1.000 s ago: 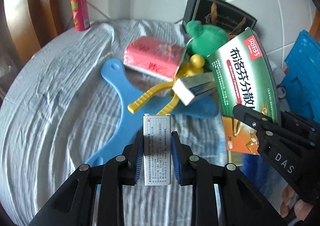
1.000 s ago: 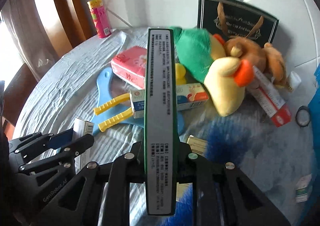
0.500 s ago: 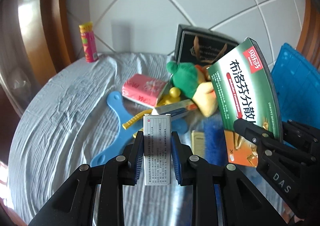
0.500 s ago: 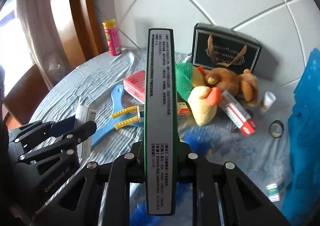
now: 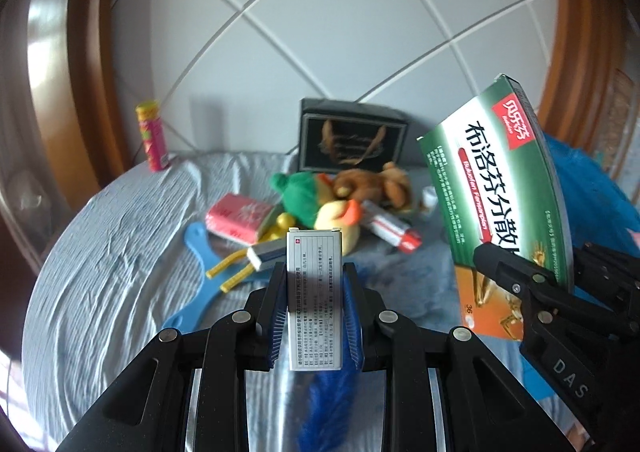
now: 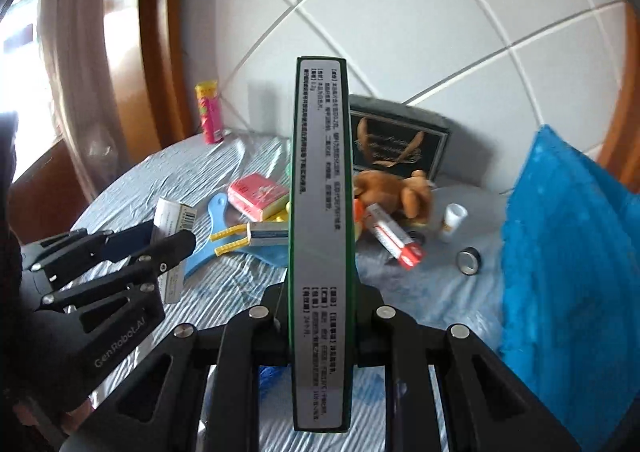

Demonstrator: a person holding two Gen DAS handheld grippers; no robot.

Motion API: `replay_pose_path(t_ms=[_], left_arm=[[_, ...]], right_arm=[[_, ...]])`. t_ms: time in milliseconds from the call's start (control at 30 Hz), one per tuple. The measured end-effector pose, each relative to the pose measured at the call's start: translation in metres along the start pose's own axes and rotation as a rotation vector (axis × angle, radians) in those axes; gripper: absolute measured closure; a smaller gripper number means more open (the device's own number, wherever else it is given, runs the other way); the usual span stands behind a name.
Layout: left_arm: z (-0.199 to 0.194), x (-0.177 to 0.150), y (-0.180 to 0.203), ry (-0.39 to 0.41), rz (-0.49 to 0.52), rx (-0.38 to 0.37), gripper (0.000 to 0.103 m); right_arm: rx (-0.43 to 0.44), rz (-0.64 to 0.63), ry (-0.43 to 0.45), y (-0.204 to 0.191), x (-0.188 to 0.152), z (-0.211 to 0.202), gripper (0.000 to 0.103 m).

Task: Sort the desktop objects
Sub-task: 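Carry the white box with left gripper while right gripper carries the green box to the bin, then open left gripper over the bin while right gripper releases the green box inside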

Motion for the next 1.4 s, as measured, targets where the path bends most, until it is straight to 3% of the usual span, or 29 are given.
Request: replay_pose_path(t_ms=[267,500,733,1033,1167,1400], left_arm=[[-0.043,0.020,0.031,0.078,0.037,-0.072,0.078],[-0.086,0.044,0.097,0.165,0.087,-0.147,0.078],[-0.128,0.053,0.199,0.222,0.131,-0.226,0.078],[-0.156,0.031,0.356,0.193,0.226,-0.294,0.078],[-0.156,0.012,0.414,0.143,0.280,-0.291,0.078],[-0.133,-0.019,0.440,0.048,0.317,-0.217,0.077]], right_arm=[[-0.088,0.038,0.085,0.010,0.007,-0.069,0.084],[-0.172,0.072,0.168,0.053,0.009,-0.142,0.084],[-0.265,0.114,0.240,0.132,-0.010,-0.229,0.084],[-0.361,0.187,0.205,0.256,-0.076,-0.308,0.084],[-0.334,0.198,0.145,0.288,-0.108,-0.314,0.084],[-0.182,0.256,0.069,0.324,-0.147,-0.305,0.084]])
Point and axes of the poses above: each gripper's, at about its wrist camera, not at the fingertips, and z roughly the way its jaws point, y to its right, x to its top, the point moved 5 cm from there along z, roughly the way its jaws point, and after that the axes turned 10 degrees about x, right-handed, at the moved point
